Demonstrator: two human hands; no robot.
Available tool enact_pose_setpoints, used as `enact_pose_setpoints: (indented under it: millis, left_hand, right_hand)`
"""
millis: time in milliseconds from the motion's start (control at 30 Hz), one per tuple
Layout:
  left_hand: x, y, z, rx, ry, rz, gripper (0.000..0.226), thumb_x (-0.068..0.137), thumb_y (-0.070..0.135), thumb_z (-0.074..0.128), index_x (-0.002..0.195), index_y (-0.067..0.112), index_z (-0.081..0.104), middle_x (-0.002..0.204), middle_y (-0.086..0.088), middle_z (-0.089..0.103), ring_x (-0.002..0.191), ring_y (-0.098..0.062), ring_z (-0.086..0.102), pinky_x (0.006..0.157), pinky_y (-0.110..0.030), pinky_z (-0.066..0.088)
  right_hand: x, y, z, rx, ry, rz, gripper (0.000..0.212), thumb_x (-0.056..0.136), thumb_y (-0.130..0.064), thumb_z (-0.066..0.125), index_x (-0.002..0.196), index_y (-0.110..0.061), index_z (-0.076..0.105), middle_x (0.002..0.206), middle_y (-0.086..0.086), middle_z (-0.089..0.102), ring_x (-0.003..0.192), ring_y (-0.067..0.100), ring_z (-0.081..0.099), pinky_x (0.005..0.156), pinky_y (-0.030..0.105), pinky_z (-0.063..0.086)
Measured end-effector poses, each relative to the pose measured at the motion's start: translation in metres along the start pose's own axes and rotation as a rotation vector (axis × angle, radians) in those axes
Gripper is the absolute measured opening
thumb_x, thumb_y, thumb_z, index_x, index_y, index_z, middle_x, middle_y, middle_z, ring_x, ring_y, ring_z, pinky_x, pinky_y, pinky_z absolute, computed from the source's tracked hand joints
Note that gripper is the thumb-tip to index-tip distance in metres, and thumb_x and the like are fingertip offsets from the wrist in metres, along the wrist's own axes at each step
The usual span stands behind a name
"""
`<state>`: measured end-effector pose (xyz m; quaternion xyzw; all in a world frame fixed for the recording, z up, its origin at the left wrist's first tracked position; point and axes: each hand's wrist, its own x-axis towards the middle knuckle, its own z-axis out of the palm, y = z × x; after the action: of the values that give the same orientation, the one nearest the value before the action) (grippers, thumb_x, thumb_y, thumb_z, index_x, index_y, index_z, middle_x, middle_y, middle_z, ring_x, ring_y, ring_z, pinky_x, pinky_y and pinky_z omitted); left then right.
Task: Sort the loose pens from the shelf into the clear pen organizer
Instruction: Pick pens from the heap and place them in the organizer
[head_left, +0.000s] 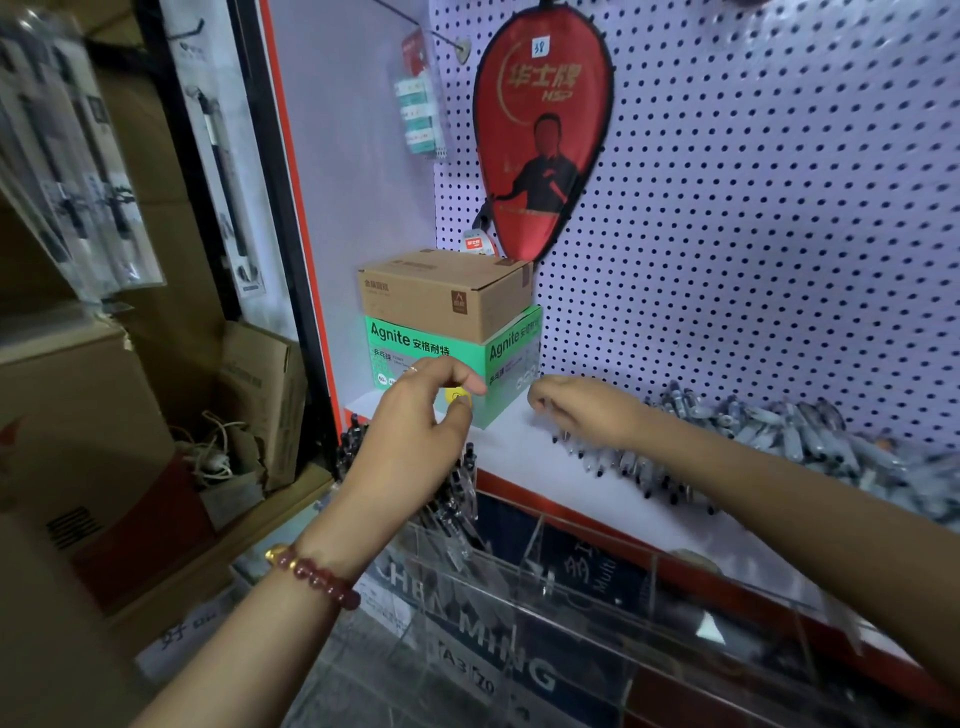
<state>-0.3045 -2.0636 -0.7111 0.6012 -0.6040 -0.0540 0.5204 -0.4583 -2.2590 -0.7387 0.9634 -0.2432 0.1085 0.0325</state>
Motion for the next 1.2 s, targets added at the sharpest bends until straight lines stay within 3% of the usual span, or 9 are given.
enact_pose_setpoints:
  millis: [167, 300, 467, 567, 700, 767, 833, 933, 1200]
  left_hand:
    - [0.007, 0.007, 0.002, -0.109, 0.041, -0.026, 0.026, 0.093, 0.003, 0.051, 0.089, 0.029, 0.054, 0.093, 0.010, 0.064, 0.087, -0.003, 0.060, 0.070, -0.019, 0.044]
    - [0.003, 0.011, 0.006, -0.076, -0.042, -0.021, 0.019, 0.099, 0.023, 0.046, 0.111, 0.037, 0.045, 0.094, 0.005, 0.069, 0.088, -0.010, 0.066, 0.075, -0.031, 0.051]
    - [0.005, 0.020, 0.014, -0.448, 0.018, -0.040, 0.022, 0.097, 0.031, 0.042, 0.117, 0.024, 0.042, 0.089, 0.010, 0.071, 0.089, -0.002, 0.066, 0.086, -0.027, 0.051]
    - [0.008, 0.024, 0.015, -0.603, 0.059, -0.046, 0.011, 0.099, 0.010, 0.041, 0.109, 0.015, 0.044, 0.091, 0.000, 0.070, 0.087, -0.006, 0.068, 0.081, -0.018, 0.051]
    - [0.013, 0.024, 0.010, -0.608, 0.145, -0.117, 0.015, 0.100, 0.005, 0.039, 0.097, 0.014, 0.050, 0.076, -0.006, 0.065, 0.068, -0.004, 0.067, 0.067, -0.014, 0.052]
    - [0.015, 0.022, 0.008, -0.622, 0.173, -0.168, 0.012, 0.101, 0.010, 0.038, 0.097, 0.012, 0.049, 0.070, -0.004, 0.059, 0.056, -0.004, 0.062, 0.059, -0.016, 0.053]
    - [0.016, 0.020, 0.007, -0.640, 0.194, -0.211, 0.012, 0.101, 0.013, 0.039, 0.102, 0.006, 0.049, 0.066, -0.004, 0.052, 0.047, -0.003, 0.053, 0.051, -0.016, 0.048]
    - [0.019, 0.018, 0.004, -0.683, 0.220, -0.260, 0.013, 0.101, 0.014, 0.039, 0.100, 0.008, 0.050, 0.062, -0.002, 0.045, 0.043, -0.003, 0.044, 0.044, -0.016, 0.042]
    - [0.017, 0.022, -0.001, -0.659, 0.163, -0.258, 0.020, 0.104, 0.014, 0.033, 0.113, 0.002, 0.047, 0.068, -0.006, 0.049, 0.046, -0.007, 0.053, 0.052, -0.022, 0.055]
  right_hand:
    - [-0.031, -0.038, -0.027, 0.346, 0.637, -0.080, 0.010, 0.091, -0.006, 0.050, 0.085, -0.011, 0.056, 0.095, -0.001, 0.056, 0.096, 0.001, 0.057, 0.080, 0.025, 0.048]
    - [-0.051, -0.084, -0.049, 0.723, 0.852, -0.031, 0.028, 0.087, 0.001, 0.056, 0.083, -0.026, 0.050, 0.088, -0.021, 0.048, 0.091, 0.006, 0.056, 0.082, 0.017, 0.046]
    - [-0.060, -0.105, -0.046, 0.986, 0.666, -0.010, 0.029, 0.085, 0.006, 0.064, 0.080, -0.021, 0.055, 0.085, -0.006, 0.054, 0.079, 0.009, 0.063, 0.077, 0.016, 0.048]
    - [-0.061, -0.111, -0.043, 0.986, 0.466, -0.080, 0.020, 0.085, 0.001, 0.066, 0.083, -0.018, 0.057, 0.084, 0.000, 0.059, 0.079, 0.012, 0.065, 0.080, 0.020, 0.051]
    - [-0.035, -0.077, -0.025, 0.889, 0.467, 0.151, 0.012, 0.097, -0.010, 0.051, 0.091, -0.019, 0.056, 0.073, 0.000, 0.064, 0.061, 0.004, 0.061, 0.061, 0.023, 0.049]
    - [-0.012, -0.040, -0.009, 0.698, 0.295, 0.309, 0.012, 0.098, -0.012, 0.049, 0.103, -0.020, 0.056, 0.082, -0.001, 0.064, 0.055, 0.005, 0.055, 0.056, 0.034, 0.049]
    - [0.005, -0.015, 0.009, 0.398, -0.035, 0.365, 0.025, 0.097, -0.022, 0.050, 0.123, -0.025, 0.051, 0.096, 0.003, 0.063, 0.079, 0.018, 0.060, 0.078, 0.044, 0.054]
    - [0.020, -0.009, 0.029, 0.021, -0.283, 0.306, 0.042, 0.099, -0.040, 0.043, 0.139, -0.029, 0.041, 0.121, 0.007, 0.060, 0.122, 0.024, 0.043, 0.107, 0.037, 0.029]
    - [0.032, -0.017, 0.037, 0.125, -0.020, 0.467, 0.006, 0.088, -0.022, 0.059, 0.093, -0.022, 0.062, 0.096, -0.002, 0.068, 0.092, 0.019, 0.061, 0.090, 0.028, 0.042]
